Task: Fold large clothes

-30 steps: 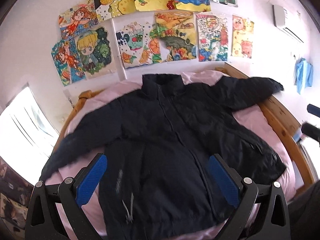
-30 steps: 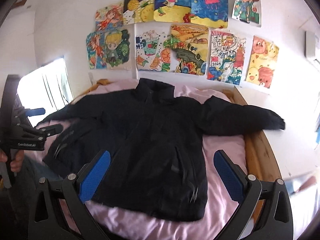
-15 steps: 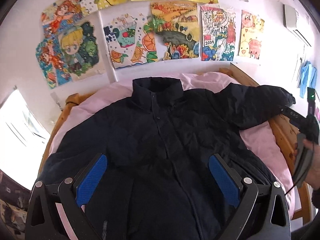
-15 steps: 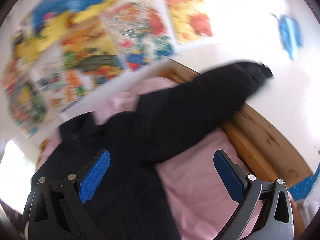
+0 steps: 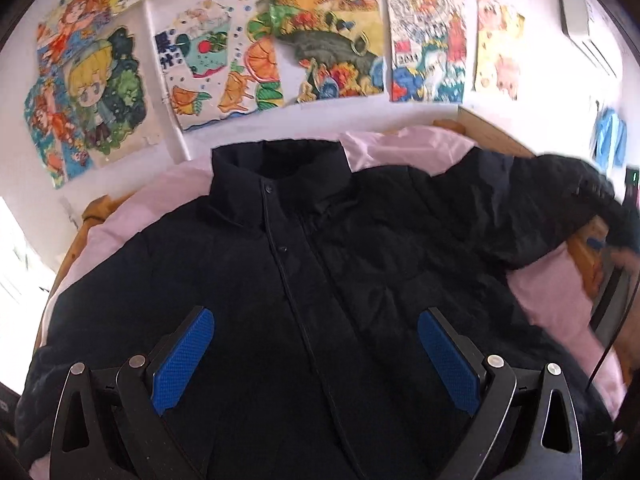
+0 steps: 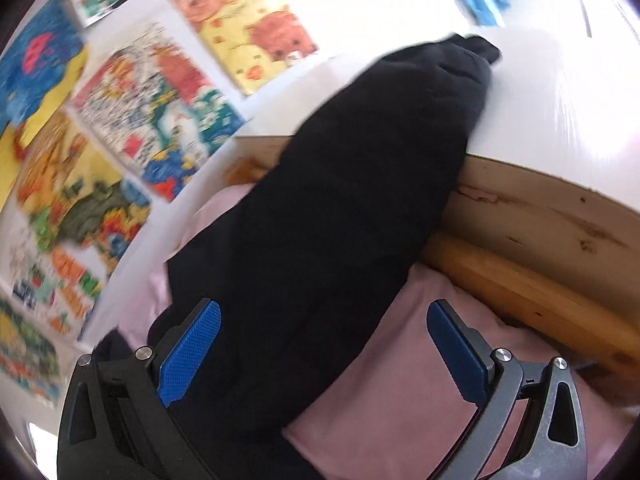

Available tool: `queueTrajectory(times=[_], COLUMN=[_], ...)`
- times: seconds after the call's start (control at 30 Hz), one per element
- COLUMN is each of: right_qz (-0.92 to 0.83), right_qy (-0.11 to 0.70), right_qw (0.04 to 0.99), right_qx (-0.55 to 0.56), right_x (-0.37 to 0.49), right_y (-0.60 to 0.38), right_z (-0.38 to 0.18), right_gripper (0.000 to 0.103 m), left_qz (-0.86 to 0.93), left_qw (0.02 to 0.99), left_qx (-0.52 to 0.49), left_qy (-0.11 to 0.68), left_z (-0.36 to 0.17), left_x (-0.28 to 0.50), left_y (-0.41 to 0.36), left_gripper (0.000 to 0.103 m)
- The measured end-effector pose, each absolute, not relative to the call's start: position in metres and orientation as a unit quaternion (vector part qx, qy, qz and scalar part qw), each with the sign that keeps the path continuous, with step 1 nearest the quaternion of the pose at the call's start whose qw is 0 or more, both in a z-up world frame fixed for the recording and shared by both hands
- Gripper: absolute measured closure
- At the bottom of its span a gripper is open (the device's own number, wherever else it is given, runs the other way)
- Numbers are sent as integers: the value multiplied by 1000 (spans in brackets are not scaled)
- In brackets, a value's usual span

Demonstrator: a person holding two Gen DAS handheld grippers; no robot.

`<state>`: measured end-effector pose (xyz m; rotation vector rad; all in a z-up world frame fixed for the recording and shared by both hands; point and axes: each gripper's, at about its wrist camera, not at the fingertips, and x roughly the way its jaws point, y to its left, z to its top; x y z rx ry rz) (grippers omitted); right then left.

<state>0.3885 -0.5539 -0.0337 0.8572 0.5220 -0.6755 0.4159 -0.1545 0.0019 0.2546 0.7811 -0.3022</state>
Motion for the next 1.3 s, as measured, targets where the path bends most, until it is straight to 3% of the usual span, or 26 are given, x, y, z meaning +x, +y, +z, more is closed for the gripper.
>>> queueTrajectory(times=[0.03,0.1,0.13,0.23,0.3,0.37,0.47,0.57,0.77,0.93,1.03,1.17,1.3], right_qz=[-323,-329,-333,-339,-357,-375,-380,-386,-384,-323,-237,-89,39], right_qy=[235,220,213,192,182,183,179,177,131,95,84,99,165], right_qw=[819,810,803,790,781,773,767,782,842,924,968,966,895], right_qx=[412,433,446,474,479,478,485,457,356,178,10,-223,-412], right_x=[390,393,393,397,398,396,398,403,428,484,520,543,534], right_y=[-558,-568,-572,-585,-592,-597,-603,-599,-569,-494,-411,-293,-199], right_z=[-39,-47,-51,-64,-71,-77,-81,-71,-18,44,64,39,-34], right_gripper=[3,18,32,41,53,76,90,97,99,99,99,99,99], left_qz=[-145,-142,-142,-130,-121,-127,-120,-106,-100,-85,-60,-24,-3], left_qw=[904,899,896,894,891,885,880,879,880,890,900,904,899], left_qx=[130,139,141,150,150,129,96,69,-8,-49,-73,-116,-155], left_qy=[380,391,396,402,411,430,449,461,464,445,425,410,409], left_z=[-4,-16,-21,-28,-31,-30,-27,-23,-7,13,25,29,19], left_x=[419,427,431,437,441,446,453,462,476,484,488,492,496], left_y=[-156,-159,-160,-159,-157,-149,-134,-114,-73,-38,-8,36,69], left_gripper=[0,0,0,0,0,0,0,0,0,0,0,0,0])
